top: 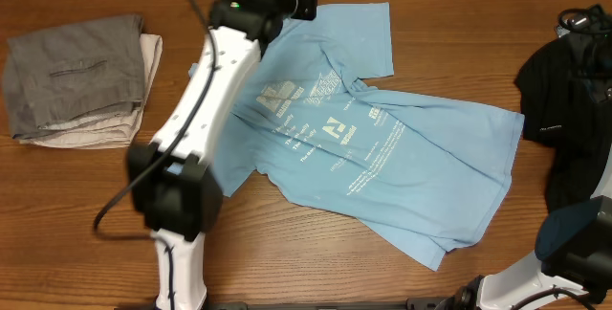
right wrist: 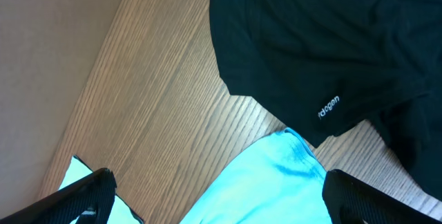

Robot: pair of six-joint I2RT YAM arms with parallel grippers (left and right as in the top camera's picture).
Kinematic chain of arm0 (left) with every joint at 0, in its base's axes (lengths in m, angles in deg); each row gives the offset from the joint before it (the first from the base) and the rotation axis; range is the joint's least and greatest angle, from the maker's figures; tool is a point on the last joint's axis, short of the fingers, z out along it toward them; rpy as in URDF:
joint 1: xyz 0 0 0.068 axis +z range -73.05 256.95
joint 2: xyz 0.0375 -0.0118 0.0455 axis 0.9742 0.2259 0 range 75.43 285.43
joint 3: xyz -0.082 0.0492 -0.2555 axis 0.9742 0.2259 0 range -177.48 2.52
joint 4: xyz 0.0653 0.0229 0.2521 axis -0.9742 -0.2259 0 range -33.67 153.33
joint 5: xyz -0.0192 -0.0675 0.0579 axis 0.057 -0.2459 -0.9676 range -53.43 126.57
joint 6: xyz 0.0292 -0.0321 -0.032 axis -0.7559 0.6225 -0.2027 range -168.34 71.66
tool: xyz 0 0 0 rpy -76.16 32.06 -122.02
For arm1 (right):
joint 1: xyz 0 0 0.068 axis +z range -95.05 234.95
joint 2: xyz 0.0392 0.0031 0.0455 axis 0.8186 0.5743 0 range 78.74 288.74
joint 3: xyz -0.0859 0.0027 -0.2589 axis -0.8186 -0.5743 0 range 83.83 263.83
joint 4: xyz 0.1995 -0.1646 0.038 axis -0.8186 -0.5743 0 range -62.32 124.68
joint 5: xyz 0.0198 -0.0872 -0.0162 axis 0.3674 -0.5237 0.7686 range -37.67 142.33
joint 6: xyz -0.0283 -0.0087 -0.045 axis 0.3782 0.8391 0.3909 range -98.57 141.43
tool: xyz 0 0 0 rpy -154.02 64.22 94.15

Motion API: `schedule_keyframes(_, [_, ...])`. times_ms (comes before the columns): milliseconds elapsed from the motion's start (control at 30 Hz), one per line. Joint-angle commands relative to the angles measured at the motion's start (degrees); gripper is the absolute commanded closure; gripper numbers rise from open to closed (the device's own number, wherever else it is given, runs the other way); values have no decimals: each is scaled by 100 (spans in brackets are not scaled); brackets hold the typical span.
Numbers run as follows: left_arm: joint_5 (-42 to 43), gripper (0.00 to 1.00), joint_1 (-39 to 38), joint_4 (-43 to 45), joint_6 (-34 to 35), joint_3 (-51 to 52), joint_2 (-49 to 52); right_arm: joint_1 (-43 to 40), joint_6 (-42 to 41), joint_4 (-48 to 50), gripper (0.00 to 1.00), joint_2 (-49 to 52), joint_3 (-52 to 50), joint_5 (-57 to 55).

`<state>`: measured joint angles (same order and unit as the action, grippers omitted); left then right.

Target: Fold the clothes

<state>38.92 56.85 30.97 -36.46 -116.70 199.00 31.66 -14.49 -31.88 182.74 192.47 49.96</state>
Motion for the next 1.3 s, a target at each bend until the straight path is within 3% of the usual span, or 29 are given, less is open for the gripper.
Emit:
schedule_keyframes(0, [-256, 96, 133, 374, -232, -4, 721, -42, 37, 22, 0, -37, 90, -57])
schedule_keyframes(433, [-424, 96, 675, 870, -315, -4, 1908, -42, 37, 22, 0, -37, 90, -55])
schedule_keyframes(933, [-179, 96, 894, 686, -267, -2, 2109, -42, 37, 22, 0, -37, 90, -57])
schedule_keyframes(1267, [125, 96, 894, 1016, -267, -2, 2288, -42, 37, 22, 0, -37, 90, -57])
